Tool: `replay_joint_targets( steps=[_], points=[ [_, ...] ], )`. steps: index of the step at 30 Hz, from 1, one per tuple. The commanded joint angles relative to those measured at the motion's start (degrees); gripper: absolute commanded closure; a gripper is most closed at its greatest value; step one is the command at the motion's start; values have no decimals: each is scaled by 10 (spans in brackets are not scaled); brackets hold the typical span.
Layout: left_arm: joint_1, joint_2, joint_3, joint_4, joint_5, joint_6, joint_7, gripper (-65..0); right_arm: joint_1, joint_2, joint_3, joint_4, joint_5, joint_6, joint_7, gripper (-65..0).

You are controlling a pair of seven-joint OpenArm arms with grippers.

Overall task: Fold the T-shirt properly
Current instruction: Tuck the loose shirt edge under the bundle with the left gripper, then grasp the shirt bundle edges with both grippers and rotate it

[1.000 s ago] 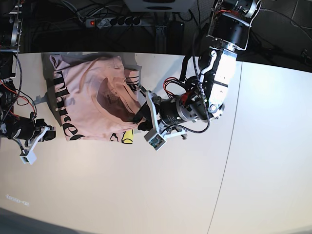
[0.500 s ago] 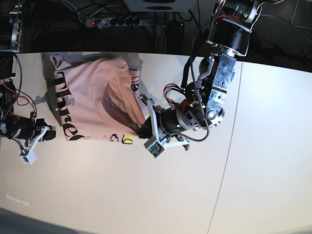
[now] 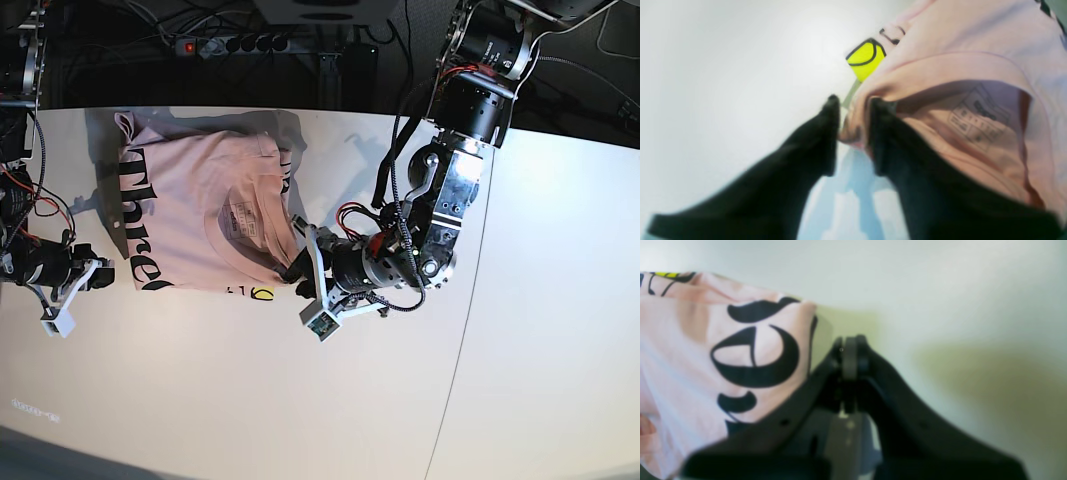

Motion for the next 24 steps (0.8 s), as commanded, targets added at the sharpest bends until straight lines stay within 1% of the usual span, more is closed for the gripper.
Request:
replay_joint_targets(
  steps=[1, 5, 8, 10, 12, 14, 16, 18, 21, 24],
  points=[
    [-16, 4, -5, 28, -21, 5, -2, -213, 14, 12, 5, 6, 8, 35, 13, 0],
    [-4, 1, -31, 126, -78, 3, 56, -212, 14, 12, 5, 6, 8, 35, 31, 0],
    [26, -31, -29, 188, -135, 2, 61, -208, 17, 3, 5, 6, 3, 35, 33, 0],
    [56, -45, -24, 219, -158, -3, 61, -196, 17, -6, 5, 6, -4, 35, 44, 0],
    [85, -46, -16, 243, -161, -19, 61, -153, 19, -21, 5, 6, -28, 35, 65, 0],
    [107, -46, 0, 261, -173, -31, 61, -91, 25, -40, 4, 6, -56, 35, 90, 0],
    [131, -46, 26, 273, -179, -45, 61, -48, 35, -60, 4, 6, -72, 34, 95, 0],
    [154, -46, 59, 276, -177, -52, 61, -41, 44, -77, 4, 6, -85, 34, 95, 0],
    [178, -46, 110, 276, -147, -53, 58, -41, 57, -103, 3, 5, -113, 34, 99, 0],
    [181, -46, 146, 275, -116, -53, 33, -41, 74, -128, -6, -13, -153, 34, 106, 0]
  ],
)
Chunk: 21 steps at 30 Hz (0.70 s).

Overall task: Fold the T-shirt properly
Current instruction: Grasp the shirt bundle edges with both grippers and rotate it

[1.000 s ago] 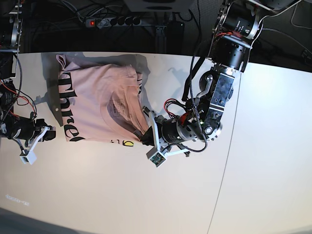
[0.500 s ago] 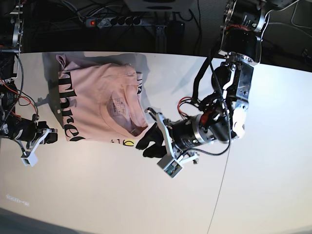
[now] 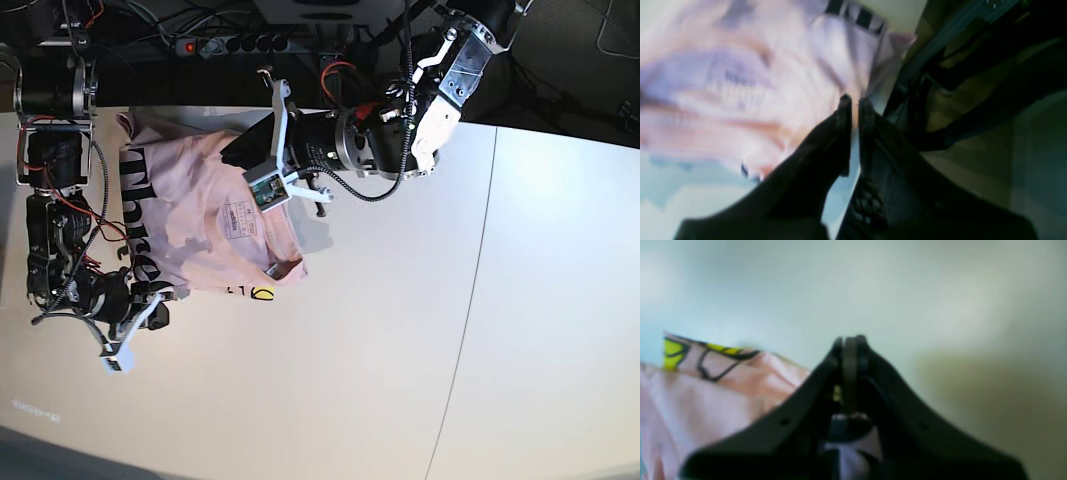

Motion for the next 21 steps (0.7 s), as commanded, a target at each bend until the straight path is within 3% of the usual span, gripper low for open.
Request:
replay_joint_targets(
  steps=[1, 6, 11, 16, 21],
  points=[
    [-6, 5, 9, 8, -2, -14, -19, -41, 21, -1, -5, -3, -6, 34, 15, 0],
    [-7, 6, 35, -14, 16, -14, -23, -41, 27, -23, -61, -40, -29, 32, 17, 0],
    [-6, 11, 35, -66, 20, -14, -31, -41, 26, -22, -87, -47, -28, 30, 9, 0],
    [-7, 10, 32, -104, 72, -14, -46, -41, 26, -7, -87, -47, -20, 30, -13, 0],
    [-9, 9, -1, -136, 119, -14, -65, -41, 18, 27, -87, -46, 54, 31, -63, 0]
  ],
)
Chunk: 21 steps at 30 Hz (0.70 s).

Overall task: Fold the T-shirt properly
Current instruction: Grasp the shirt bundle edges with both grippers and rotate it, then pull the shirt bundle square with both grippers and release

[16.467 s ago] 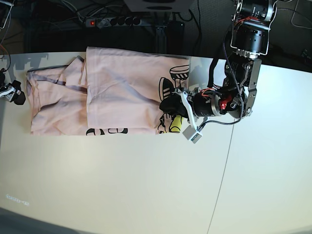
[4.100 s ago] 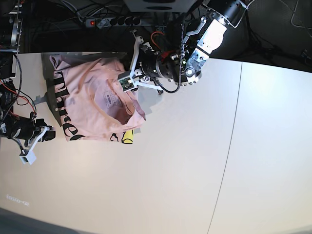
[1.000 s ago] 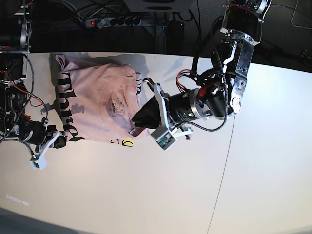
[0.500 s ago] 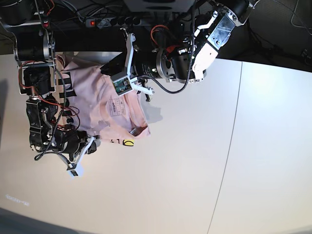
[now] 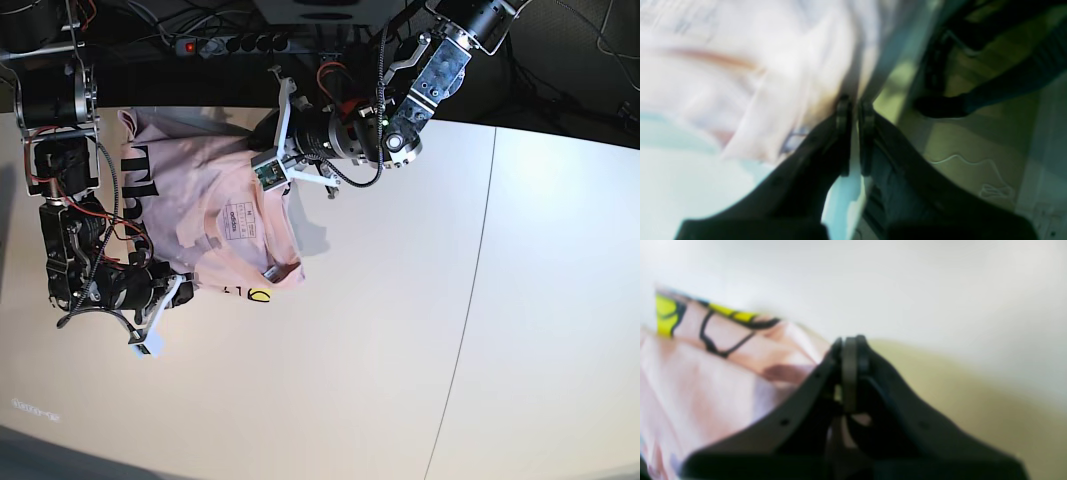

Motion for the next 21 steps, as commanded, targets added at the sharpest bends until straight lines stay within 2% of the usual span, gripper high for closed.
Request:
replay_joint_targets(
  steps=[1, 5, 9, 21],
  points=[
    [-10, 4, -14, 0, -2, -13, -15, -41, 2, 23, 1, 6, 9, 34, -14, 0],
    [-24, 4, -71, -32, -3, -13, -31, -41, -39, 69, 1, 20, 62, 35, -14, 0],
    [-60, 4, -109, -73, -3, -13, -31, -41, -87, 94, 2, 41, 77, 35, -14, 0],
    [-193, 4, -113, -201, -2, -13, -48, -41, -213, 96, 9, 120, 79, 35, -14, 0]
  ],
)
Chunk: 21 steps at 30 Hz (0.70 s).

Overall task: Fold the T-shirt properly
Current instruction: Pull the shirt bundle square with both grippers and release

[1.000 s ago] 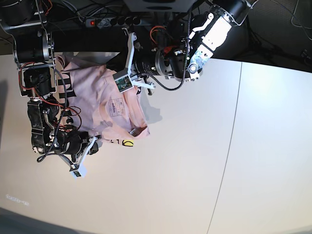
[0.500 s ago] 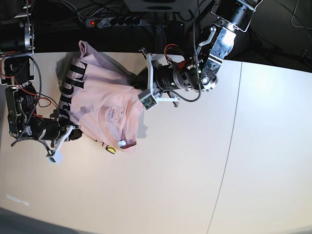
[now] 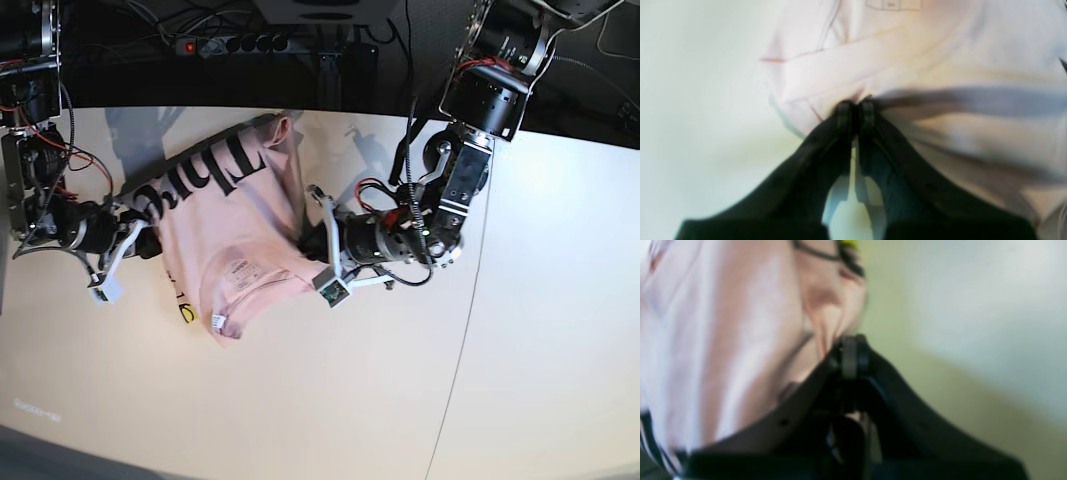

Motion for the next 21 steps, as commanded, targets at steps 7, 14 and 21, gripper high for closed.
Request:
replay_joint_targets(
  steps=[7, 14, 21],
  points=[
    [-50, -2, -1, -30, 7, -3, 3, -41, -68, -1, -6, 63, -29, 36, -50, 0],
    [-56, -2, -1, -29, 10, -3, 5, -42, -76, -31, -6, 81, -31, 36, -55, 0],
    [-56, -30, -1, -29, 15, 2, 6, -43, -76, -56, -6, 81, -33, 36, -57, 0]
  ],
)
